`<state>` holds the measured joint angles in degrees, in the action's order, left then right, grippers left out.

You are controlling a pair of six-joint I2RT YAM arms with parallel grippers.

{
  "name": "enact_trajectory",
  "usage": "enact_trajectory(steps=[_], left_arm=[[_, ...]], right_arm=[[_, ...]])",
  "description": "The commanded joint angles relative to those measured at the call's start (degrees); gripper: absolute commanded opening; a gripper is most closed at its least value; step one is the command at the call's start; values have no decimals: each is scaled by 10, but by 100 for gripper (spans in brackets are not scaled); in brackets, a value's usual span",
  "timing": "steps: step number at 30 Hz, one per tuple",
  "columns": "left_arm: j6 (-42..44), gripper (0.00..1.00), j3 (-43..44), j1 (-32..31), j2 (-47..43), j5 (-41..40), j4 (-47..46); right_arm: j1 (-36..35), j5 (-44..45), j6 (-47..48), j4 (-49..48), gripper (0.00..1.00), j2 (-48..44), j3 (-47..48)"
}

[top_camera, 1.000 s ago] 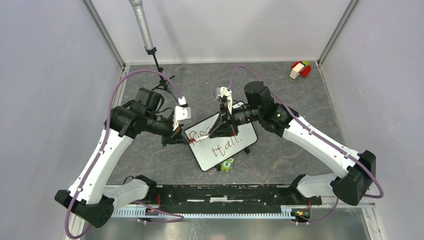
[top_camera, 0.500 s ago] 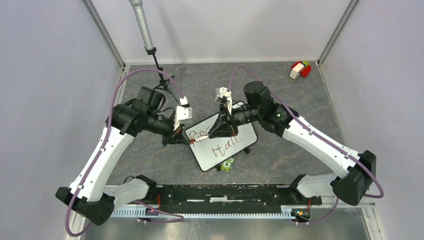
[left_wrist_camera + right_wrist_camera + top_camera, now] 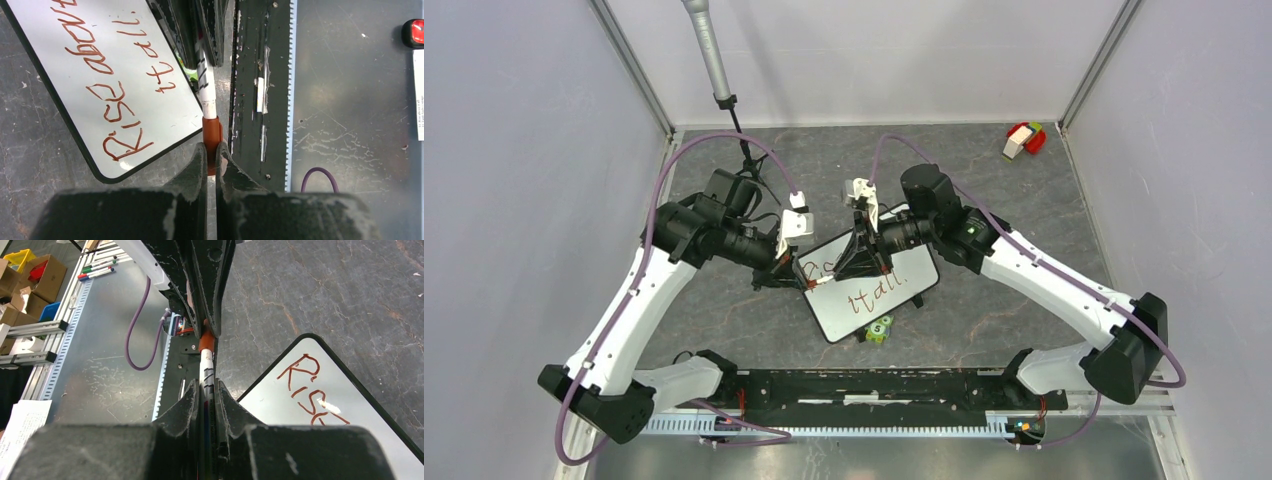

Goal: Write a sentence on the whiteboard
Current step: Close the whiteboard marker at the center of the board.

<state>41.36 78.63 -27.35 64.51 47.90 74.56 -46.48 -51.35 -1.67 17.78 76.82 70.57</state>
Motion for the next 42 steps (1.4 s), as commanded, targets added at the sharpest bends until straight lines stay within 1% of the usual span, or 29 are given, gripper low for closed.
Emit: enact_trajectory(steps=[1, 4, 9, 13, 14, 16, 20, 23, 25, 27, 29, 31, 34, 36, 38, 40, 42], left_arm=[[-18, 3, 38, -12, 14, 47, -28], [-54, 3, 40, -14, 14, 52, -69], [-166, 2, 14, -15, 7, 67, -192], [-227, 2, 9, -14, 5, 66, -249], [-240, 7, 14, -14, 5, 69, -254], [-254, 25, 24, -8, 6, 76, -245], [-257, 44, 11, 29, -11, 106, -239], [-270, 53, -8, 70, -26, 137, -244], [-271, 61, -16, 90, -32, 141, -241], [-236, 68, -15, 94, -32, 125, -207], [-176, 71, -10, 94, -23, 131, -145], [-145, 73, -9, 87, -12, 136, -102], [-131, 73, -12, 67, 2, 135, -73], [-131, 70, -15, 57, 6, 143, -72], [-132, 64, -15, 48, 10, 153, -72], [-140, 55, -14, 36, 14, 155, -79], [-160, 43, -17, 31, 16, 159, -99]], right_arm=[[-8, -4, 0, -5, 0, 16, 29], [-8, -11, -10, -18, 0, 19, 26], [-8, -73, -85, -106, 0, 22, -7], [-7, -96, -105, -136, 0, 18, -10], [-4, -98, -104, -135, 0, 18, -8], [14, -99, -114, -140, 0, 14, -12], [61, -108, -159, -195, 0, -5, -41], [75, -114, -161, -195, 0, -12, -42], [80, -116, -160, -194, 0, -17, -42], [81, -116, -152, -188, 0, -21, -42], [80, -116, -141, -180, 0, -24, -43], [80, -115, -124, -158, 0, -26, -39], [80, -118, -113, -150, 0, -28, -37], [79, -119, -111, -150, 0, -27, -37], [77, -118, -107, -146, 0, -25, -34], [75, -118, -104, -143, 0, -25, -32], [71, -119, -103, -143, 0, -23, -31]])
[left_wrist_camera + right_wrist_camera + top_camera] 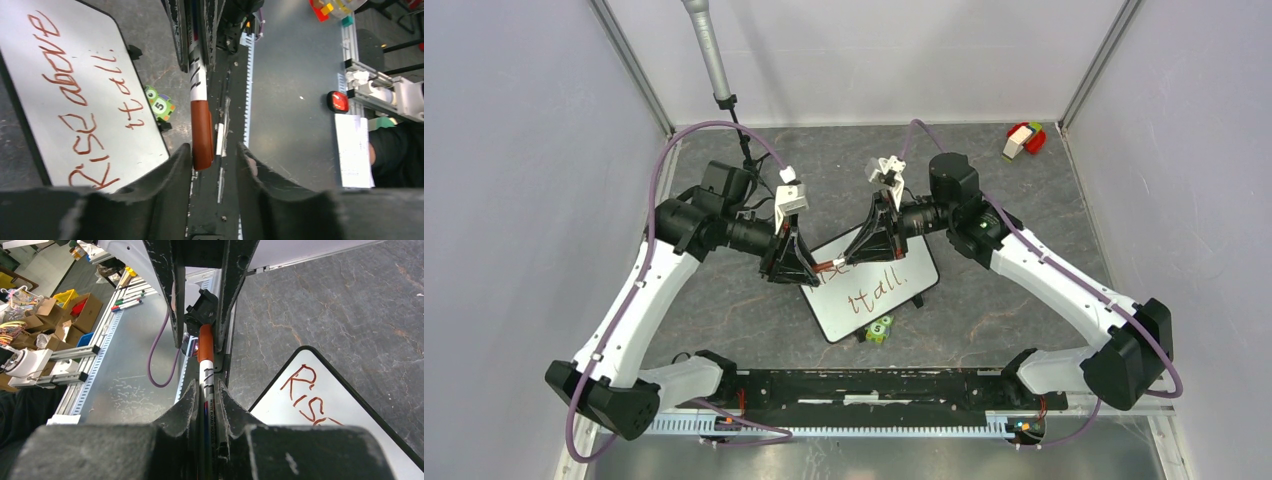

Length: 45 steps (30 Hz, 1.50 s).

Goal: Write a sentence on the whiteboard
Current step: Close the whiteboard marker at the center of the board, then place the whiteboard marker at the center of the board.

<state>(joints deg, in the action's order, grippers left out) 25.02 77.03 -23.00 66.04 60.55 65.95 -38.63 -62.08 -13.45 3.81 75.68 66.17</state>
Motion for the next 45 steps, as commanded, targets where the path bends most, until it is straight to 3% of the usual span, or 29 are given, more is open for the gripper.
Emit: enact_trajectory(steps=[1, 9, 15, 20, 25, 29, 34, 45], left_arm=[[-9, 38, -5, -14, 1, 37, -28], [-111, 3, -17, -34, 11, 47, -154], [-125, 3, -12, -45, 12, 16, -188], [-101, 2, -24, -45, -18, -63, -185], [-53, 2, -26, -37, -28, -111, -130], [-31, 2, -37, -9, -40, -119, -103], [-16, 2, -63, 86, -44, -112, -100], [123, 2, -187, 418, -23, -119, -110]], right_arm=[[-11, -12, 16, -3, 0, -11, 15], [-51, -6, 13, -1, 0, 3, 10], [-57, -33, -103, -112, 0, 14, -19], [-43, -21, -92, -90, 2, 20, -11], [28, -19, -93, -69, 47, 23, 20], [88, -21, -82, -52, 73, 15, 46], [149, -33, -83, -52, 98, 5, 51], [224, -50, -21, -3, 98, -43, -8]])
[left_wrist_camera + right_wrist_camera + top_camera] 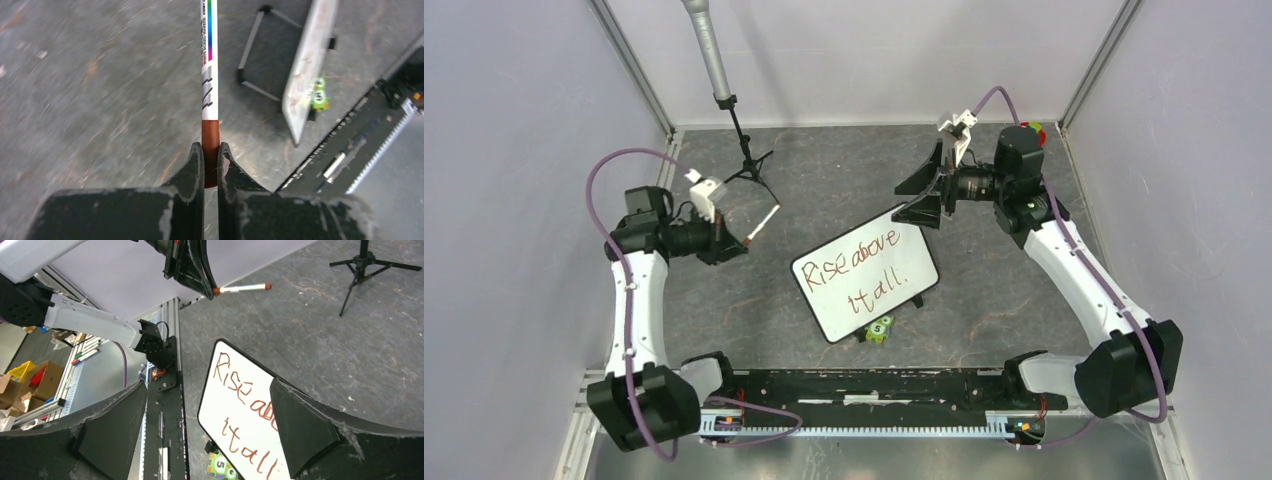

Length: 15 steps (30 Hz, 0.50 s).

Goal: Write a sentence on the whiteboard
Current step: Place the whiteboard marker at the center of the board.

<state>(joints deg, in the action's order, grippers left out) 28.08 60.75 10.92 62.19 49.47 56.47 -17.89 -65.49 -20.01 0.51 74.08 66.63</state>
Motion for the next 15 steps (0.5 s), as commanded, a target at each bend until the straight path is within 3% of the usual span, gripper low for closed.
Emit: enact_trajectory(steps=[1, 7, 15], left_arm=[[96, 2, -38, 94, 24, -22, -32], [139, 2, -118, 108, 74, -109, -116], [145, 6, -159, 96, 147, -177, -180]], right_arm=[[20, -13, 62, 47, 98, -29, -14], [46, 0, 136, 127, 98, -36, -21], [105, -17, 186, 169, 98, -39, -44]])
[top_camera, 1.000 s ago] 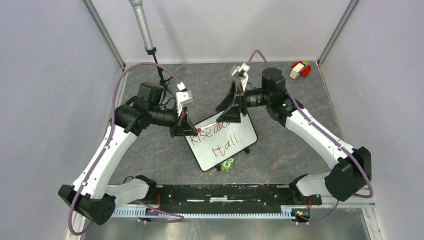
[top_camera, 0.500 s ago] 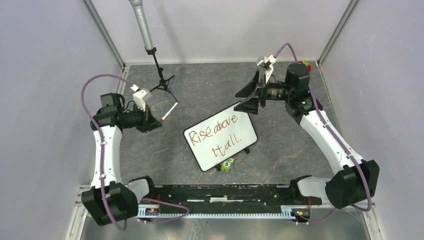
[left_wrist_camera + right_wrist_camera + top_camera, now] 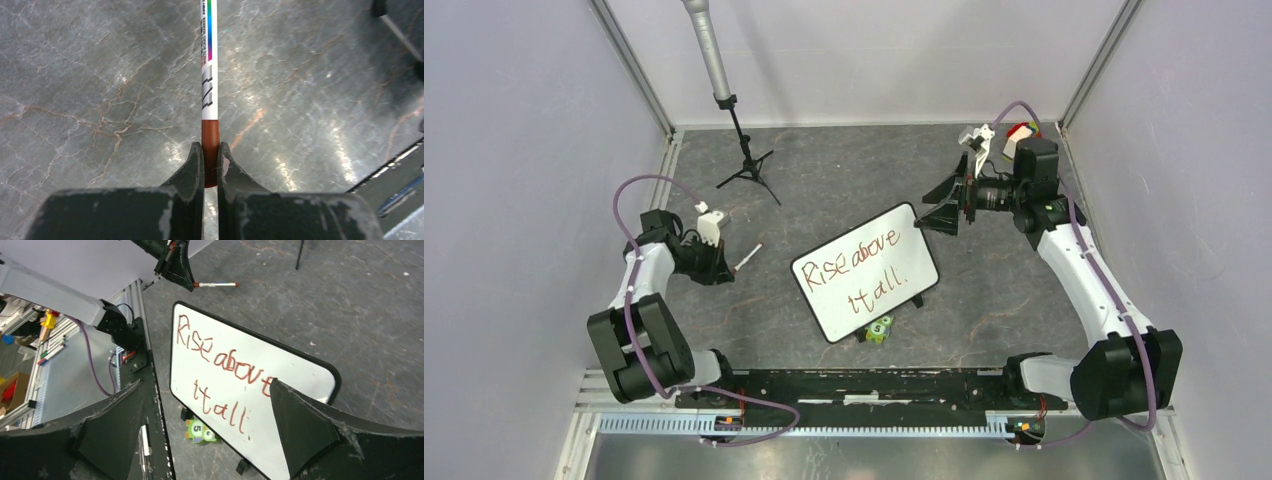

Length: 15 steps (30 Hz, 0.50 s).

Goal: Write a sentence on the whiteboard
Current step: Place the whiteboard marker at the center of the board.

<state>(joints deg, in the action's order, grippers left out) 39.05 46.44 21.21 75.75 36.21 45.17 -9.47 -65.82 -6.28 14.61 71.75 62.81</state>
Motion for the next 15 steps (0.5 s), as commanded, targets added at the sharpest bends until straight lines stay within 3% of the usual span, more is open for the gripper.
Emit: enact_trajectory(steps=[1, 8, 15], left_arm=[[38, 7, -20, -14, 17, -58, -74], [60, 25, -24, -39, 83, -116, -90], [74, 30, -22, -47, 116, -131, -91]], right_arm=[[25, -13, 55, 34, 98, -16, -9], [47, -11, 127, 104, 98, -9, -5], [63, -3, 165, 143, 98, -10, -11]])
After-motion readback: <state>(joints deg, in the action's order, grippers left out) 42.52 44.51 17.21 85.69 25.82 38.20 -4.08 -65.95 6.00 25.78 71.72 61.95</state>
